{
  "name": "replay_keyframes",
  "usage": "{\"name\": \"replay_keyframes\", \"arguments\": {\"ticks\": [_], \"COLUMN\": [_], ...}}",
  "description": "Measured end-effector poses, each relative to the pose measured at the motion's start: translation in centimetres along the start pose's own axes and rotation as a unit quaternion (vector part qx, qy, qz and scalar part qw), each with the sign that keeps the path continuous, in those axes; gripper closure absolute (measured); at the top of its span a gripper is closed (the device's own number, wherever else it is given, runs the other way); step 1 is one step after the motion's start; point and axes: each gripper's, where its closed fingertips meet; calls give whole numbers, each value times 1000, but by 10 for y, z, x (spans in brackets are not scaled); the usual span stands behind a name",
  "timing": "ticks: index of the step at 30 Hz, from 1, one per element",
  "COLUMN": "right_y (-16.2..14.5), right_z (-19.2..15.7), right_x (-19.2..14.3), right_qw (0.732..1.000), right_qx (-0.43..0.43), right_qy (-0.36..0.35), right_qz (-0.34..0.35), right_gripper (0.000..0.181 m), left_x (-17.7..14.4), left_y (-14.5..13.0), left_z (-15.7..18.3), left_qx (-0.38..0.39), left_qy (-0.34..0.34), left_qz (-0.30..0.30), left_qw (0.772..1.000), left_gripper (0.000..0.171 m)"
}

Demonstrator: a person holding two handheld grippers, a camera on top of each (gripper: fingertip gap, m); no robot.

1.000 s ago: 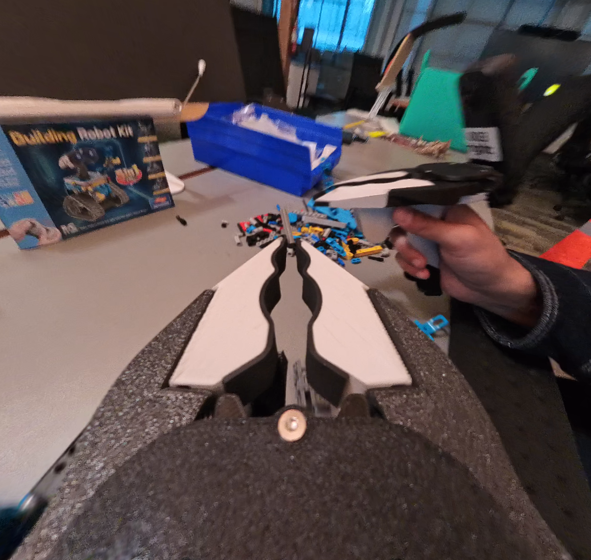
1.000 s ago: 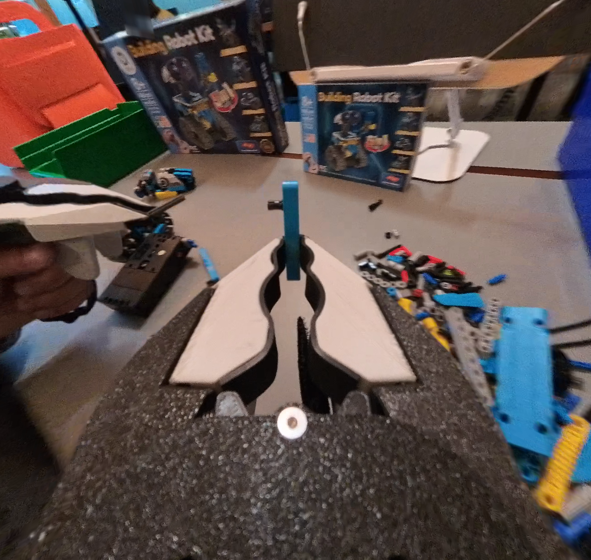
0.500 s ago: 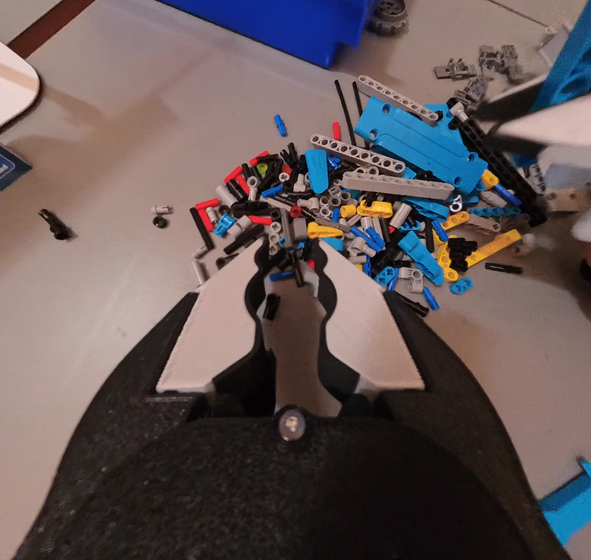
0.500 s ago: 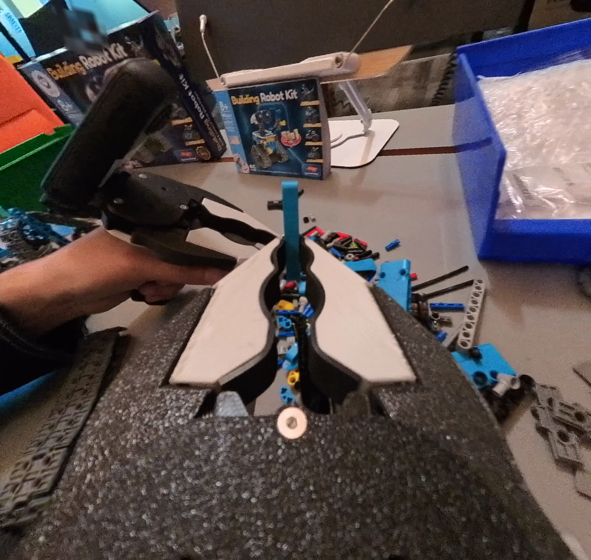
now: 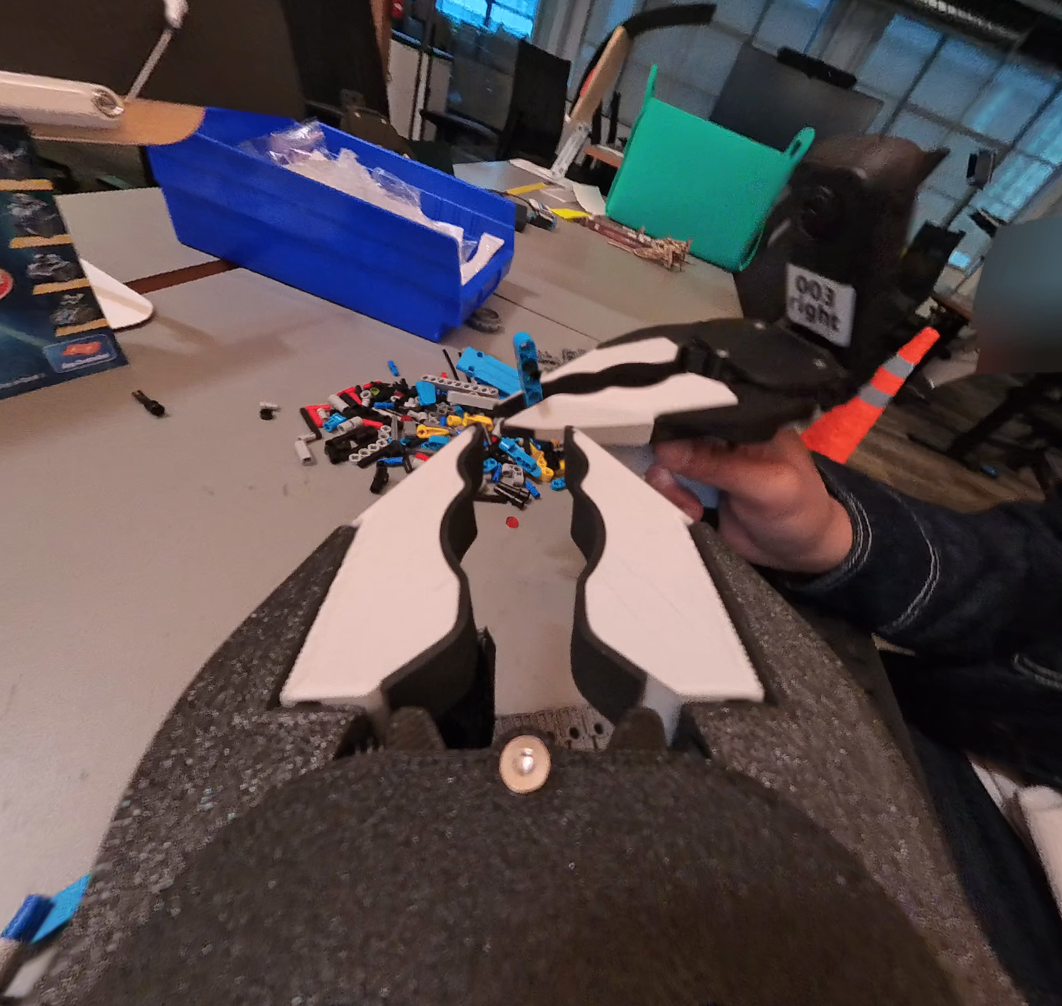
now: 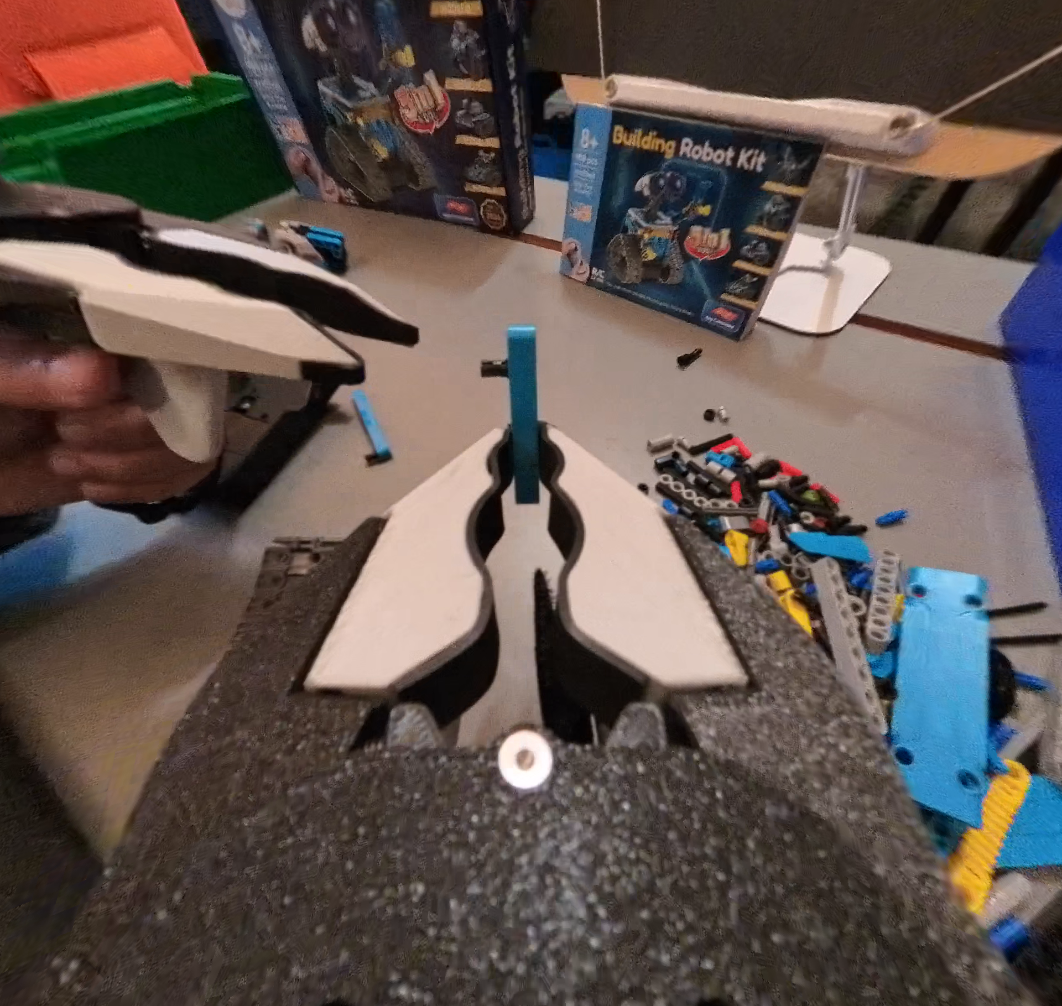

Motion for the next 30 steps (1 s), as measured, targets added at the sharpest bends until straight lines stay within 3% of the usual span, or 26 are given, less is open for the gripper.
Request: {"name": "replay_keyframes", "arguments": {"ticks": [4,12,20,24,28,30], "right_y": [1,3,4,8,7,7], "right_z": [-16,-25,-27,-32,-36,-35], "right_x": [8,12,11,10,9,8], "right_qw": [995,992,987,983,972,979], "right_qx": [-80,-102,-133,-158,-208,-182], "right_qy": [-65,-67,-85,-93,-111,-91], "right_qz": [-17,-21,-14,-4,-7,-14], "right_gripper": [175,175,175,156,173,174], "left_x": [3,5,1,1,2,1], "left_y": [4,-4,-8,-15,-17,-16], "left_z": [5,-3,-4,-4,-1,0], "left_qx": [-21,-18,-32,-40,-26,-9], "left_qy": [-3,30,12,1,4,17], "left_qz": [6,-12,-20,-40,-55,-53], "left_qw": [1000,999,999,998,998,998], "left_gripper": [146,168,169,169,169,169]}}
Point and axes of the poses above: each gripper's, where its closed fingertips meet, x out along the fingers, y out of its top, z = x × y across the jaws, and after that the axes turned 13 degrees about -z, right-handed
